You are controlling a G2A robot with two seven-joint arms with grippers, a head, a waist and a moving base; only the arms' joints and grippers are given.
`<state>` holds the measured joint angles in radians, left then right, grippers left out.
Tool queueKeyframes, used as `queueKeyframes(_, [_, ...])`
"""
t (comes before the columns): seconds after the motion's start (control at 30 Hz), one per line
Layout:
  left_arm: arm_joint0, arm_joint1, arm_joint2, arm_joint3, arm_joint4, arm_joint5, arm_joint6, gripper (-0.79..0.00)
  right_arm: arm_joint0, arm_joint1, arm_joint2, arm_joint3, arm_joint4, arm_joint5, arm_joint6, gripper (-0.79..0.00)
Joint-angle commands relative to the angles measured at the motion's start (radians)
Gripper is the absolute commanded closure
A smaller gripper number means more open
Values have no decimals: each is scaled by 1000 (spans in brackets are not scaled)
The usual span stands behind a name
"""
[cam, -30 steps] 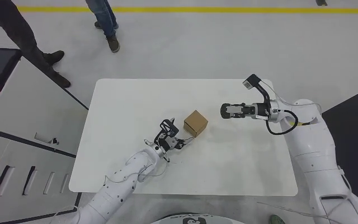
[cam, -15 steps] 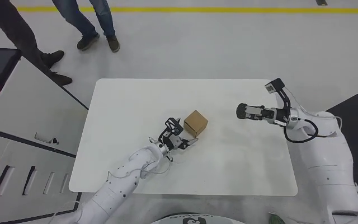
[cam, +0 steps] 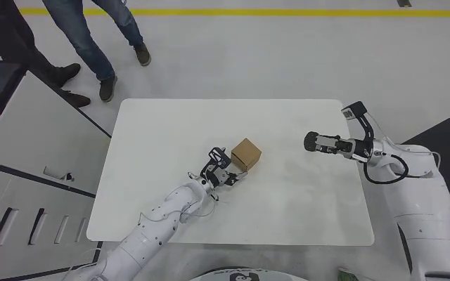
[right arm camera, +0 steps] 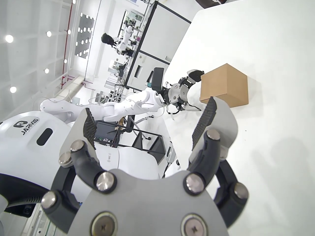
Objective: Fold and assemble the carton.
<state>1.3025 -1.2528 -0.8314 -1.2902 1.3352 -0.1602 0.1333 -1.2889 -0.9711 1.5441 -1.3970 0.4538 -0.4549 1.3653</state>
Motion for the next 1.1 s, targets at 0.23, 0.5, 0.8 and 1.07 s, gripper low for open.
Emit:
queueKeyframes(0.23, [-32, -29, 31, 81, -33, 16, 73, -785, 0, 0, 0, 0, 0, 0, 0, -785])
queueKeyframes(0.5, [-60, -54, 58, 134, -65, -4, 96, -785, 0, 0, 0, 0, 0, 0, 0, -785])
queueKeyframes(0.8, [-74, -70, 62, 167, -79, -6, 126, -785, 0, 0, 0, 0, 0, 0, 0, -785])
queueKeyframes(1.07, [-91, -89, 77, 204, -85, -10, 168, -785, 0, 0, 0, 0, 0, 0, 0, -785])
